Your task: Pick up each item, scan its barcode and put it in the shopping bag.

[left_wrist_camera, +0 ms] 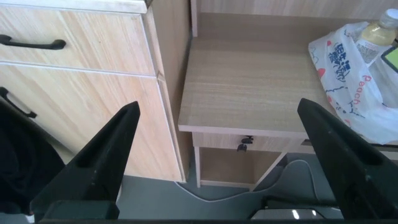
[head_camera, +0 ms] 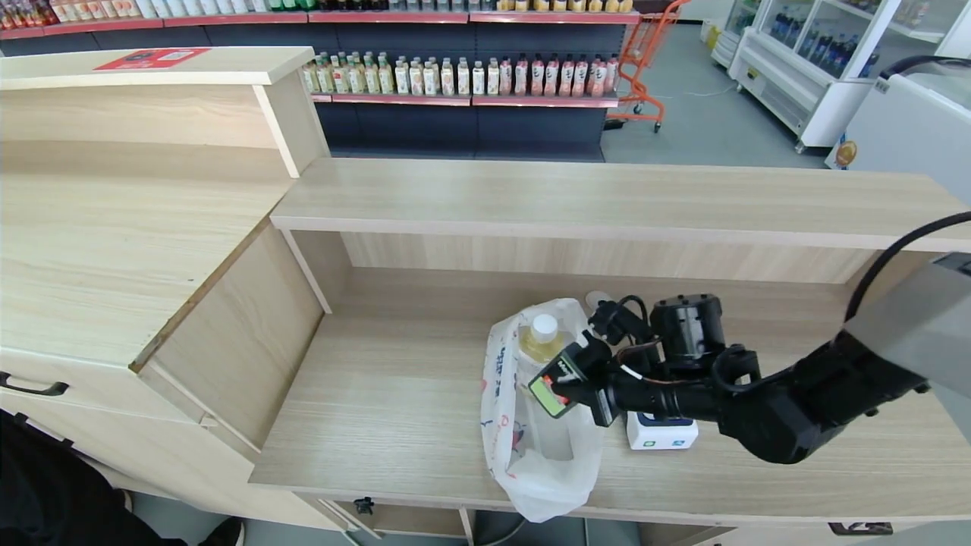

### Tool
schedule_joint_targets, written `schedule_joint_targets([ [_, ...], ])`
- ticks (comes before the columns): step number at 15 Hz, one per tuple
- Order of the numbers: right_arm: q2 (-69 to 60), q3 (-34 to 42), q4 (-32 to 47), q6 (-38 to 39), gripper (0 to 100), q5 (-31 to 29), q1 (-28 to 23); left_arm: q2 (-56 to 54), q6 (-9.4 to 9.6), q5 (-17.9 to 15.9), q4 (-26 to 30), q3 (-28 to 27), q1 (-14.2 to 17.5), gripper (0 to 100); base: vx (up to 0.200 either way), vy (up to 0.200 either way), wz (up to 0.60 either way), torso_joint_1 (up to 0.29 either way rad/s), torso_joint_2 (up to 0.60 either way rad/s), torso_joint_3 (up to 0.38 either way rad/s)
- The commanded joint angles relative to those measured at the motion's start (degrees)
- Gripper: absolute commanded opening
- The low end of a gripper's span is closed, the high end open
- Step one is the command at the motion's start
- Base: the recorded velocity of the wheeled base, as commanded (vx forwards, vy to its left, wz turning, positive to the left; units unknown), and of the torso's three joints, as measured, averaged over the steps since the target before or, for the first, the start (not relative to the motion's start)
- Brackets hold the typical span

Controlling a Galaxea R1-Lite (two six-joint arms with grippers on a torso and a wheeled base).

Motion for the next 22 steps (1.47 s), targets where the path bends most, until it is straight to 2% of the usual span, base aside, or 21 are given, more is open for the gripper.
schedule_joint_targets([
  [1, 9.61, -0.25, -6.51, -3.99, 0, -0.71, 2.15, -0.01, 0.0, 0.0, -0.01, 0.0, 0.01, 100, 0.0, 0.0, 0.0, 0.0, 0.0, 0.0],
  [5, 18.75, -5.35, -13.01, -11.9, 0, -3.52, 3.82, -0.01, 0.0, 0.0, -0.01, 0.0, 0.01, 100, 0.0, 0.0, 0.0, 0.0, 0.0, 0.0],
  [10, 21.12, -7.46, -13.28, -15.94, 0, -6.51, 5.05, -0.01, 0.0, 0.0, -0.01, 0.0, 0.01, 100, 0.0, 0.0, 0.0, 0.0, 0.0, 0.0],
  [11, 20.95, -6.84, -13.28, -16.12, 100, -6.95, 5.05, -0.01, 0.0, 0.0, -0.01, 0.0, 0.01, 100, 0.0, 0.0, 0.0, 0.0, 0.0, 0.0],
  [14, 18.22, -4.47, -13.98, -14.63, 100, -6.86, 4.79, -0.01, 0.0, 0.0, -0.01, 0.0, 0.01, 100, 0.0, 0.0, 0.0, 0.0, 0.0, 0.0],
  [15, 15.67, -3.24, -13.89, -11.29, 100, -6.86, 4.7, -0.01, 0.0, 0.0, -0.01, 0.0, 0.01, 100, 0.0, 0.0, 0.0, 0.0, 0.0, 0.0],
  [17, 8.47, -1.22, -13.36, 0.84, 100, -6.69, 4.61, -0.01, 0.0, 0.0, -0.01, 0.0, 0.01, 100, 0.0, 0.0, 0.0, 0.0, 0.0, 0.0],
  [19, 1.0, 0.71, -9.5, 10.77, 100, -6.69, 4.35, -0.01, 0.0, 0.0, -0.01, 0.0, 0.01, 100, 0.0, 0.0, 0.0, 0.0, 0.0, 0.0],
  [22, -10.96, 5.55, -0.71, 16.22, 100, -6.78, 1.01, -0.01, 0.0, 0.0, -0.01, 0.0, 0.01, 100, 0.0, 0.0, 0.0, 0.0, 0.0, 0.0],
])
